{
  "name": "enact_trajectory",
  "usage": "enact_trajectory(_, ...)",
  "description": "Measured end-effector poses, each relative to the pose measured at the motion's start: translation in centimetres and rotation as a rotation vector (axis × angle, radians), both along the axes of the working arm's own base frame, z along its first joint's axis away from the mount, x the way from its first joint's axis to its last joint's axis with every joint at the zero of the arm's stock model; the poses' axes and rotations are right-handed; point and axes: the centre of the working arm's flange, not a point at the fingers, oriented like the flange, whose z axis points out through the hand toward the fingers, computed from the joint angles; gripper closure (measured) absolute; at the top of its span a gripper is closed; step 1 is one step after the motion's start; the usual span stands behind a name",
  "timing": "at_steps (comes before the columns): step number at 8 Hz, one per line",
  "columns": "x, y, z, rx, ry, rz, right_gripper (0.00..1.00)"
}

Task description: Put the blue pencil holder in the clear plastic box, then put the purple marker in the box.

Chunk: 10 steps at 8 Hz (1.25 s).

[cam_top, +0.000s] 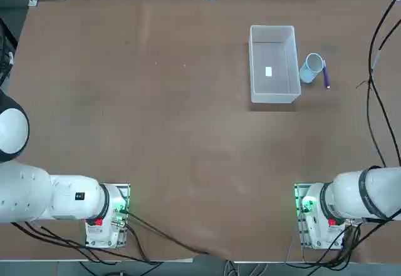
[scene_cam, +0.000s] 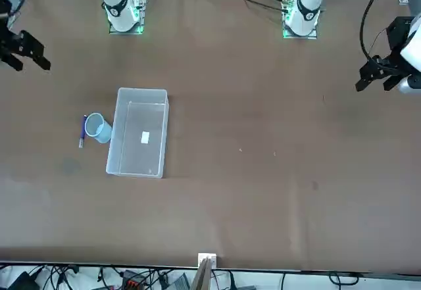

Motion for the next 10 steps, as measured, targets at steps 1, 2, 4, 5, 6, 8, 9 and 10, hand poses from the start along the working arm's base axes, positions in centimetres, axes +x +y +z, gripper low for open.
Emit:
enact_trajectory(1, 1.2, -0.2, -2.0, 0.001, 0.016, -0.002, 0.00)
enact_trajectory(2, 2.6, -0.5, -4.2, 0.002, 0.024, -0.006, 0.00)
enact_trajectory(4, 4.7, -1.8, -9.4, 0.003, 0.013, -0.025, 0.00)
enact_trajectory(5, 5.1, -2.4, -12.4, 0.002, 0.002, -0.036, 0.00)
enact_trajectory(6, 5.1, -2.9, -15.5, 0.002, -0.015, -0.043, 0.00)
enact_trajectory(8, 4.0, -3.4, -21.5, 0.000, -0.051, -0.051, 0.00)
enact_trajectory(9, 3.2, -3.5, -24.1, -0.001, -0.069, -0.054, 0.00)
enact_trajectory(10, 2.3, -3.5, -26.5, -0.001, -0.083, -0.055, 0.00)
